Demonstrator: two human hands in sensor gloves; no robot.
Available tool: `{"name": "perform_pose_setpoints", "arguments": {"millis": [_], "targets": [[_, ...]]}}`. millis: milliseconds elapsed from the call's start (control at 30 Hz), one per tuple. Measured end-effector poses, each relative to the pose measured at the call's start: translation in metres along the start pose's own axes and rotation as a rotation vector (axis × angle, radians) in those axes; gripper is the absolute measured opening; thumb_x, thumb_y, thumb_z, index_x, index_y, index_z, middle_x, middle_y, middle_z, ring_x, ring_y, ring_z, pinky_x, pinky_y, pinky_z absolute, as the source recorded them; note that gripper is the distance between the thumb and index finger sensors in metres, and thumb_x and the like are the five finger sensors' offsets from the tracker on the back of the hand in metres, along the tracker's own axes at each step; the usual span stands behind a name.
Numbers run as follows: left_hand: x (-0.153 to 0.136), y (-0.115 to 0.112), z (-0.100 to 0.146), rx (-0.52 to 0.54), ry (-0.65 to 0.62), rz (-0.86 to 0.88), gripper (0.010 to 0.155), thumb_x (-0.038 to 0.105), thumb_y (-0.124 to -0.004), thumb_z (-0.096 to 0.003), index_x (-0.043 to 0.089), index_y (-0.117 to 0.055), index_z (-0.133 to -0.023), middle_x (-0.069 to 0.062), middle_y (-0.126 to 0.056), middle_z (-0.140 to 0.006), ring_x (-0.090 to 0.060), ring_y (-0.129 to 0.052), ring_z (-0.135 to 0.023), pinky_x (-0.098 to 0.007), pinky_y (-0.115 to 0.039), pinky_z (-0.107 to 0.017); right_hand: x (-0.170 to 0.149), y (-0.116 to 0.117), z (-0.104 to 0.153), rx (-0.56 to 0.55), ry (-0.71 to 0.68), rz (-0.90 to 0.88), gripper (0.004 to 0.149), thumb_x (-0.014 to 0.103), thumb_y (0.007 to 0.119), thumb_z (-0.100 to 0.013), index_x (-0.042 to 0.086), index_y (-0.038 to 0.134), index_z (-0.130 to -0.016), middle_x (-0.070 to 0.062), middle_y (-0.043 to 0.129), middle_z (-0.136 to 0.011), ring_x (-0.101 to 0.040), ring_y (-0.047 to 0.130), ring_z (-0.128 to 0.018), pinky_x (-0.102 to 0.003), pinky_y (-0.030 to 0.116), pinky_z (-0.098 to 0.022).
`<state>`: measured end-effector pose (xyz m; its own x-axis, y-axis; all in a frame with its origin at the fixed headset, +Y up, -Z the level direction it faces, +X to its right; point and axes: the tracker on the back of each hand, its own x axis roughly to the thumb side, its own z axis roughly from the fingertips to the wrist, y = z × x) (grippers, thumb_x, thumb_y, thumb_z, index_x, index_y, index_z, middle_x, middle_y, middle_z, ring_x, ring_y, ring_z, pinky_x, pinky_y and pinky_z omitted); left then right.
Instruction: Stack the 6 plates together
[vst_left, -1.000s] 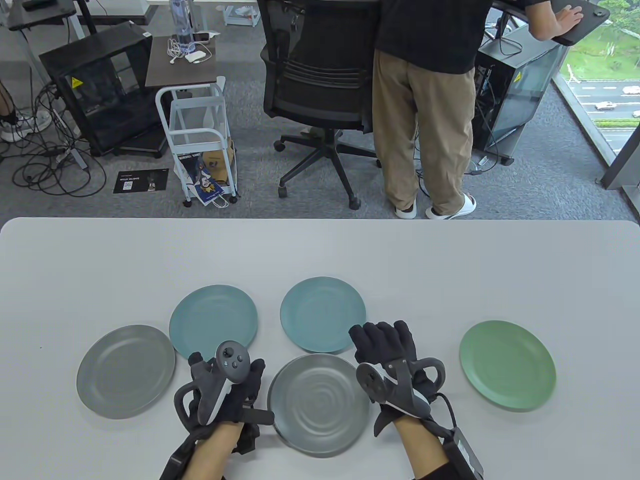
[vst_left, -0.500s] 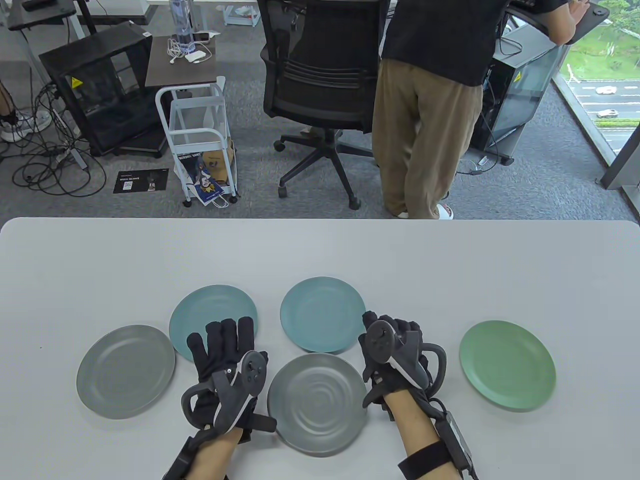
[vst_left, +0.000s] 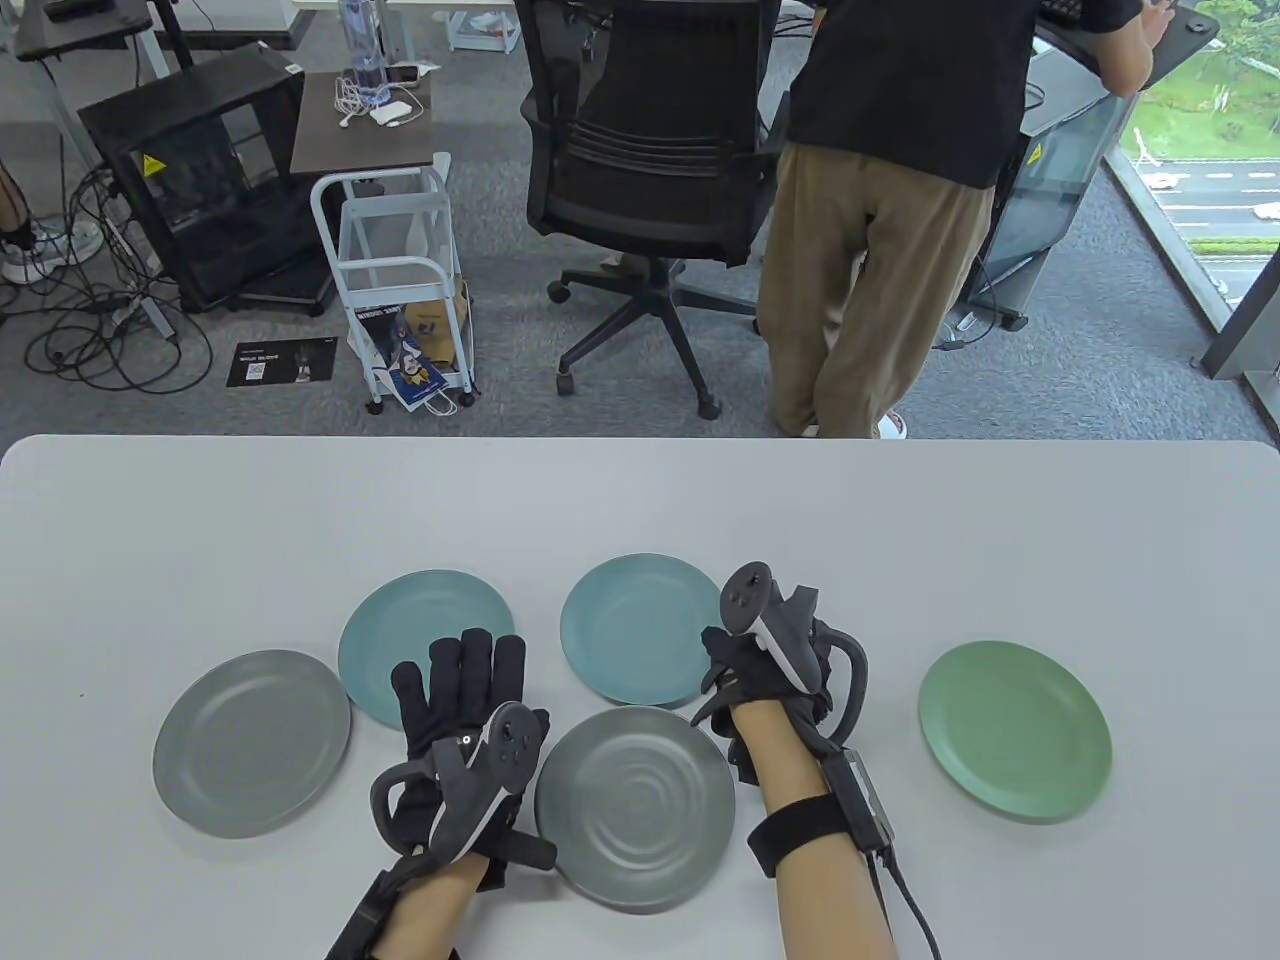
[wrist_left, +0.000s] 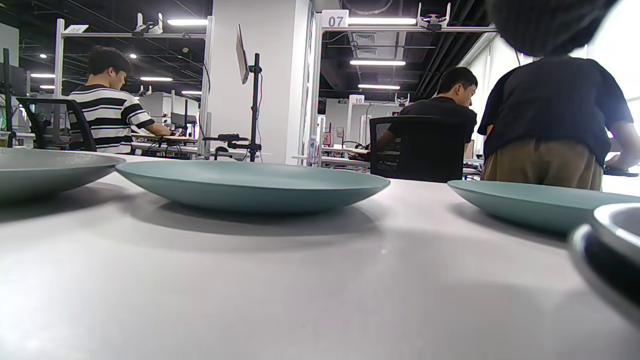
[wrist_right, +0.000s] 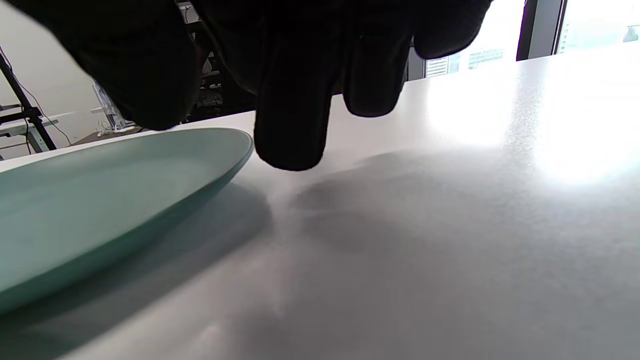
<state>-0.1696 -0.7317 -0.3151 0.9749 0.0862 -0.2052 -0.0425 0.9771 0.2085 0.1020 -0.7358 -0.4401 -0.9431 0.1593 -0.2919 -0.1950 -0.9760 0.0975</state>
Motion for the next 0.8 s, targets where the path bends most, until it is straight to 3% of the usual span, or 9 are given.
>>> {"name": "perform_pose_setpoints", "arguments": {"millis": [333,600,800], "targets": [[-0.004,-0.001,-0.001,-0.011,0.0,-0.008,0.081,0.065,-0.07,-0.0354,0.051,-0.03,-0.104,0.021,-0.032,-0.119,-0.01,-0.023,-0.117,-0.046,-0.005,-0.086,0.007,0.012,-0.01,0.033,0.039,0.035,0.068,0.055,0.082,-0.048,0.026,0.057,-0.104,0.01,0.095,-0.072,-0.027,0.072,-0.094,-0.054,0.047,-0.077],[-0.008,-0.001,-0.002,-0.012,0.018,0.006,0.081,0.065,-0.07,-0.0355,0.051,-0.03,-0.104,0.02,-0.034,-0.119,-0.011,-0.024,-0.116,-0.047,-0.006,-0.085,-0.003,0.017,-0.016,0.061,0.066,-0.142,0.066,0.047,0.085,-0.049,0.024,0.056,-0.103,0.011,0.095,-0.068,-0.023,0.076,-0.089,-0.053,0.049,-0.076],[-0.009,-0.002,-0.003,-0.019,0.02,0.016,0.08,0.065,-0.07,-0.0354,0.051,-0.031,-0.104,0.02,-0.035,-0.118,-0.012,-0.026,-0.116,-0.047,-0.006,-0.086,-0.018,0.017,-0.015,0.062,0.025,-0.37,0.056,0.041,0.079,-0.052,0.022,0.061,-0.101,0.009,0.097,-0.066,-0.023,0.079,-0.085,-0.053,0.051,-0.075]]}}
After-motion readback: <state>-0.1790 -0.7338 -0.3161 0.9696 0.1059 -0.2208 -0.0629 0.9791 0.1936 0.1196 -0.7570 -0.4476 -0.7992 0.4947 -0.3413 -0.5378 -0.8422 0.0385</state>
